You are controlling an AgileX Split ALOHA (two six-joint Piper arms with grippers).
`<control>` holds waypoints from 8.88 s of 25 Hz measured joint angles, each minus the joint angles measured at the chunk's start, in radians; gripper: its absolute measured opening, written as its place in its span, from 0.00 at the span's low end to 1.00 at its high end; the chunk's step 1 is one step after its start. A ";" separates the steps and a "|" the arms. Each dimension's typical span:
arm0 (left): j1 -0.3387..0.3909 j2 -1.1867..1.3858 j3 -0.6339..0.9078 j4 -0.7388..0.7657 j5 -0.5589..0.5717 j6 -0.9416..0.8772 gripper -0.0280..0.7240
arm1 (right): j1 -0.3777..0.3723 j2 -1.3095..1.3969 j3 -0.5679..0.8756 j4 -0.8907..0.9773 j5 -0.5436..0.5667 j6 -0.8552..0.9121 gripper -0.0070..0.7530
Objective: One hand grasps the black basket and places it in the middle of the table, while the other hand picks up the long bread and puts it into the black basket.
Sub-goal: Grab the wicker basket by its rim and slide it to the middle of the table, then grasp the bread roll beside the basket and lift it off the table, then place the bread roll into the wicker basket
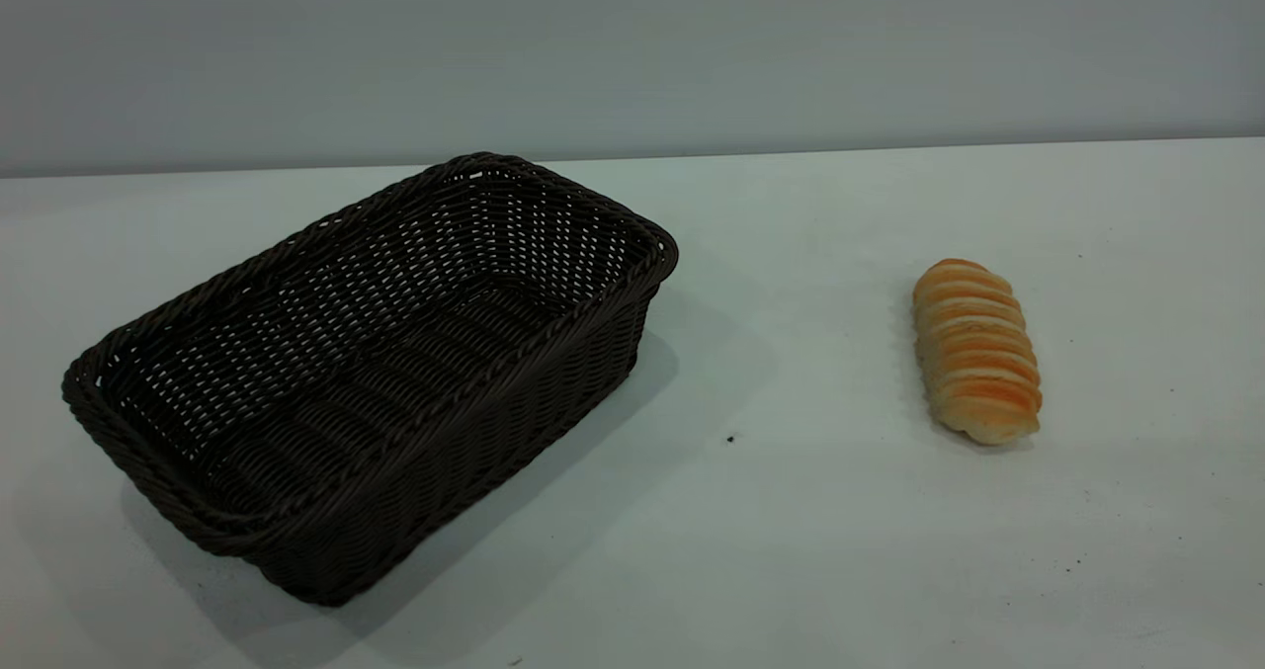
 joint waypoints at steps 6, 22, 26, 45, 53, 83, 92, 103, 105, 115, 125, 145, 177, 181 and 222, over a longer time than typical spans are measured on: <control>0.000 0.000 0.000 0.000 0.000 0.000 0.73 | 0.000 0.000 0.000 0.000 0.000 0.000 0.32; 0.000 0.000 0.000 0.000 0.000 0.000 0.73 | 0.000 0.000 0.000 0.000 0.000 0.000 0.32; 0.000 0.000 0.000 0.000 0.000 0.000 0.73 | 0.000 0.000 0.000 0.000 0.000 0.000 0.32; 0.000 0.000 -0.014 -0.017 -0.032 0.000 0.73 | 0.000 0.000 -0.005 0.000 -0.005 0.000 0.33; 0.000 0.173 -0.092 -0.035 -0.053 -0.085 0.73 | 0.000 0.061 -0.043 0.066 -0.078 -0.038 0.53; 0.000 1.646 -0.202 -0.348 -0.757 -0.362 0.73 | 0.000 0.538 -0.043 0.249 -0.340 -0.196 0.68; 0.000 1.730 -0.205 -0.396 -0.829 -0.379 0.73 | 0.000 0.538 -0.043 0.243 -0.335 -0.196 0.68; 0.000 1.938 -0.234 -0.612 -0.979 -0.344 0.72 | 0.000 0.538 -0.043 0.240 -0.332 -0.199 0.68; 0.000 1.977 -0.257 -0.643 -0.984 -0.318 0.69 | 0.000 0.538 -0.043 0.240 -0.332 -0.199 0.68; -0.001 1.996 -0.306 -0.665 -0.992 -0.278 0.22 | 0.000 0.538 -0.043 0.238 -0.332 -0.199 0.68; -0.003 1.999 -0.493 -0.650 -0.776 0.174 0.22 | 0.000 0.538 -0.043 0.221 -0.320 -0.199 0.68; -0.003 2.272 -0.834 -0.647 -0.558 0.314 0.23 | 0.000 0.538 -0.043 0.221 -0.282 -0.199 0.68; -0.003 1.663 -0.842 -0.279 -0.356 0.170 0.77 | 0.000 0.748 -0.043 0.513 -0.487 -0.428 0.68; -0.003 1.567 -0.842 -0.277 -0.317 0.168 0.77 | 0.000 0.986 -0.070 0.690 -0.634 -0.585 0.68; -0.003 1.410 -0.840 -0.294 -0.057 0.287 0.77 | 0.040 1.765 -0.518 1.478 -0.800 -1.377 0.06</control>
